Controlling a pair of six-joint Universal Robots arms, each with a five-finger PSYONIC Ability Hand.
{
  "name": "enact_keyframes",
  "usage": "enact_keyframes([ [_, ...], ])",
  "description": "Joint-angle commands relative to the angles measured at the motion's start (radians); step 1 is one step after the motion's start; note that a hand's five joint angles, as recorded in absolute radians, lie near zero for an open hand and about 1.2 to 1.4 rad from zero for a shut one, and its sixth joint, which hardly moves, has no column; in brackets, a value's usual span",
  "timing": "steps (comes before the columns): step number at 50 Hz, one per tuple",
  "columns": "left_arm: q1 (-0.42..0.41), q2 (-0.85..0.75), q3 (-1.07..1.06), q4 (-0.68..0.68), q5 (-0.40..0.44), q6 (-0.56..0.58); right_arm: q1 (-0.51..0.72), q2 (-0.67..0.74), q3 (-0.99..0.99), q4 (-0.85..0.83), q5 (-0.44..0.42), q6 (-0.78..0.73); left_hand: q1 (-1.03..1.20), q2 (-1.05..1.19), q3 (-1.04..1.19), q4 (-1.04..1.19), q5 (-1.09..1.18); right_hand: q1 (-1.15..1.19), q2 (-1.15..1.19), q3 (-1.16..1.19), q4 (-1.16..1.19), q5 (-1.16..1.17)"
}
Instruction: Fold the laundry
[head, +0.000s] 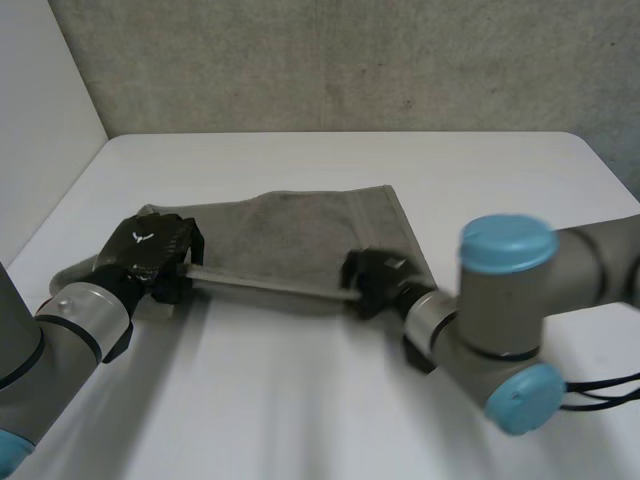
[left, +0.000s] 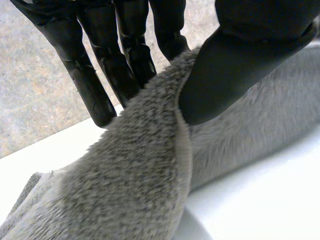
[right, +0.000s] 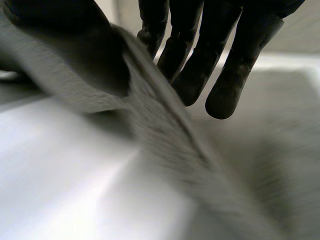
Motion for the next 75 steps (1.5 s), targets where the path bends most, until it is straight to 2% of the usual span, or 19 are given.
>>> enact_keyframes([
  [1, 0.008, -0.021, -0.016, 0.014, 0.0, -0.004, -0.157, -0.196, 0.144, -0.124, 0.027, -0.037, 0.131, 0.099, 0.101, 0.097, 0.123, 0.064, 0.063, 0.062, 0.059, 0.054],
  [8, -0.007, -0.104, -0.02, 0.075, 0.0, -0.039, -0.238, -0.339, 0.301, -0.124, -0.141, -0.105, 0.03, -0.002, 0.001, -0.003, 0.023, 0.064, 0.063, 0.062, 0.059, 0.054],
  [13, -0.013, -0.155, -0.014, 0.12, -0.017, -0.079, -0.304, -0.412, 0.391, -0.124, -0.2, -0.106, 0.033, 0.001, 0.004, -0.001, 0.026, 0.064, 0.063, 0.062, 0.059, 0.054],
  [22, -0.035, -0.168, -0.019, 0.123, -0.027, -0.094, -0.399, -0.454, 0.464, -0.136, -0.244, -0.109, 0.025, -0.008, -0.005, -0.009, 0.017, 0.064, 0.063, 0.062, 0.059, 0.054],
  [28, -0.061, -0.158, -0.043, 0.121, -0.038, -0.09, -0.422, -0.456, 0.464, -0.138, -0.246, -0.109, -0.263, -0.295, -0.292, -0.297, -0.27, 0.064, 0.063, 0.062, 0.059, 0.054],
  [31, -0.073, -0.15, -0.053, 0.12, -0.061, -0.087, -0.424, -0.468, 0.465, -0.138, -0.252, -0.109, -0.246, -0.278, -0.276, -0.28, -0.253, 0.064, 0.063, 0.062, 0.059, 0.054],
  [33, -0.082, -0.141, -0.053, 0.114, -0.075, -0.083, -0.424, -0.497, 0.462, -0.13, -0.263, -0.109, -0.131, -0.163, -0.161, -0.165, -0.139, 0.064, 0.063, 0.062, 0.059, 0.054],
  [34, -0.091, -0.126, -0.053, 0.111, -0.087, -0.083, -0.424, -0.497, 0.462, -0.13, -0.263, -0.109, 0.119, 0.087, 0.089, 0.085, 0.111, 0.064, 0.063, 0.062, 0.059, 0.054],
  [35, -0.099, -0.101, -0.053, 0.108, -0.101, -0.08, -0.425, -0.52, 0.453, -0.125, -0.266, -0.109, 0.211, 0.179, 0.181, 0.177, 0.204, 0.064, 0.063, 0.062, 0.059, 0.054],
  [42, -0.102, 0.116, -0.04, 0.086, -0.118, -0.067, -0.437, -0.707, 0.361, -0.064, -0.304, -0.177, 0.212, 0.18, 0.182, 0.178, 0.205, 0.064, 0.063, 0.062, 0.059, 0.054],
  [46, -0.104, 0.297, 0.019, 0.022, -0.115, -0.065, -0.454, -0.813, 0.219, 0.095, -0.324, -0.31, 0.212, 0.18, 0.182, 0.178, 0.205, 0.064, 0.063, 0.062, 0.059, 0.054],
  [50, -0.102, 0.358, 0.087, -0.064, -0.115, -0.067, -0.454, -0.825, 0.102, 0.231, -0.327, -0.405, 0.212, 0.18, 0.182, 0.178, 0.205, 0.064, 0.063, 0.062, 0.059, 0.054],
  [52, -0.102, 0.367, 0.125, -0.113, -0.115, -0.065, -0.451, -0.813, -0.027, 0.365, -0.327, -0.511, 0.212, 0.18, 0.182, 0.178, 0.205, 0.064, 0.063, 0.062, 0.059, 0.054],
  [55, -0.097, 0.364, 0.197, -0.193, -0.115, -0.065, -0.451, -0.788, -0.086, 0.428, -0.327, -0.568, 0.212, 0.18, 0.182, 0.178, 0.205, 0.064, 0.063, 0.062, 0.059, 0.054],
  [60, -0.071, 0.329, 0.265, -0.247, -0.113, -0.063, -0.451, -0.58, -0.282, 0.666, -0.311, -0.77, 0.212, 0.18, 0.182, 0.178, 0.205, 0.064, 0.063, 0.062, 0.059, 0.054],
  [66, -0.053, 0.096, 0.317, -0.255, -0.113, -0.027, -0.436, -0.399, -0.376, 0.778, -0.277, -0.875, 0.212, 0.18, 0.182, 0.178, 0.205, 0.064, 0.063, 0.062, 0.059, 0.054],
  [68, -0.054, 0.019, 0.342, -0.256, -0.115, -0.001, -0.404, -0.275, -0.43, 0.795, -0.217, -0.913, 0.212, 0.18, 0.182, 0.178, 0.205, 0.064, 0.063, 0.062, 0.059, 0.054],
  [70, -0.068, -0.149, 0.407, -0.255, -0.118, 0.062, -0.378, -0.215, -0.464, 0.795, -0.18, -0.921, 0.212, 0.18, 0.182, 0.178, 0.205, 0.064, 0.063, 0.062, 0.059, 0.054],
  [75, -0.074, -0.35, 0.568, -0.253, -0.116, 0.133, -0.284, -0.042, -0.637, 0.769, -0.065, -0.925, 0.212, 0.18, 0.182, 0.178, 0.205, 0.064, 0.063, 0.062, 0.059, 0.054],
])
